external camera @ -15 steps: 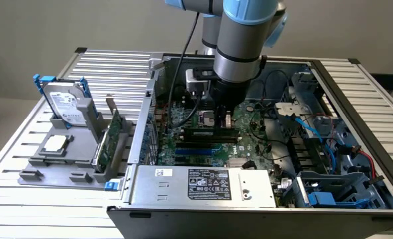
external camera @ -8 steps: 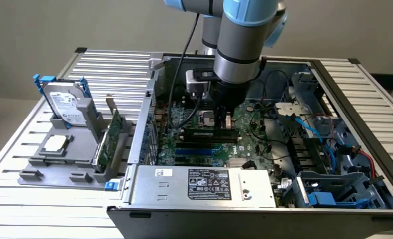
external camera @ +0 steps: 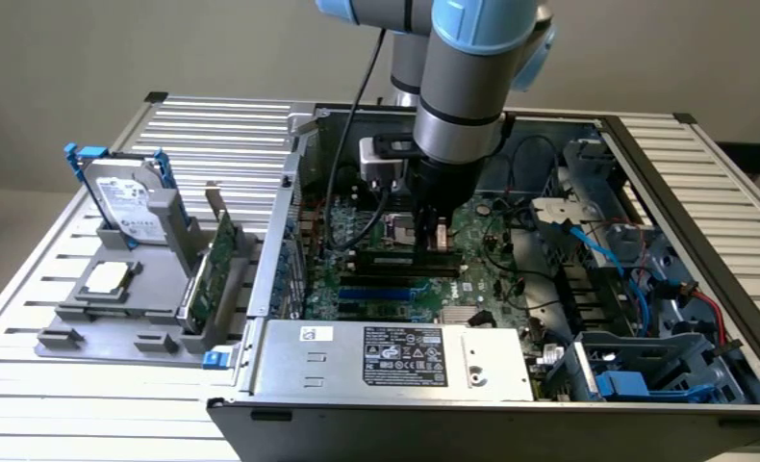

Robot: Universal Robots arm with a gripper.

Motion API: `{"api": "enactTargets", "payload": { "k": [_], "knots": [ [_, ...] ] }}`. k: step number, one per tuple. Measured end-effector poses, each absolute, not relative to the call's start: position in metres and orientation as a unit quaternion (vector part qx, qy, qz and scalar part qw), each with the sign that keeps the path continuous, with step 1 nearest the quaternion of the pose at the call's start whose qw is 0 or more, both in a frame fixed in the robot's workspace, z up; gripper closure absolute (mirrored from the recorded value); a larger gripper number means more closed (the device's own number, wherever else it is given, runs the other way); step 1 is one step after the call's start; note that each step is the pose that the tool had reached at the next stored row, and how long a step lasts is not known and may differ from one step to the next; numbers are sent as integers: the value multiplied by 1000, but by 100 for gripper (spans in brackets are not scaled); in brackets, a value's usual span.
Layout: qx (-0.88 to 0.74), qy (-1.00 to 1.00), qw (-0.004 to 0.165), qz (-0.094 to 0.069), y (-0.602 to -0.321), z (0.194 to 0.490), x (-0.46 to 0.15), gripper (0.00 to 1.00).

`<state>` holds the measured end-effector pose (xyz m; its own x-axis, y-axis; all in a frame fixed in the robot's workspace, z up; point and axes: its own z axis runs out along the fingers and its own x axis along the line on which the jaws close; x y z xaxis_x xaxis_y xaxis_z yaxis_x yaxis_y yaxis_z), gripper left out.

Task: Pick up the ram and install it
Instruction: 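Insert the ram into the slot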

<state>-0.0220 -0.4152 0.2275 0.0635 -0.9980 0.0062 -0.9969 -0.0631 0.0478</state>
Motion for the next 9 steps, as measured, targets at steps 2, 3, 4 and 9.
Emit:
{"api": "enactTargets", "payload": {
  "k": [2, 3, 4, 9],
  "knots": [
    [729, -684, 19, -14, -415, 227, -22, 86],
    [729, -684, 19, -14, -415, 227, -22, 86],
    [729, -685, 19, -14, -415, 227, -22, 86],
    [727, -687, 19, -15, -415, 226, -22, 86]
  ]
}}
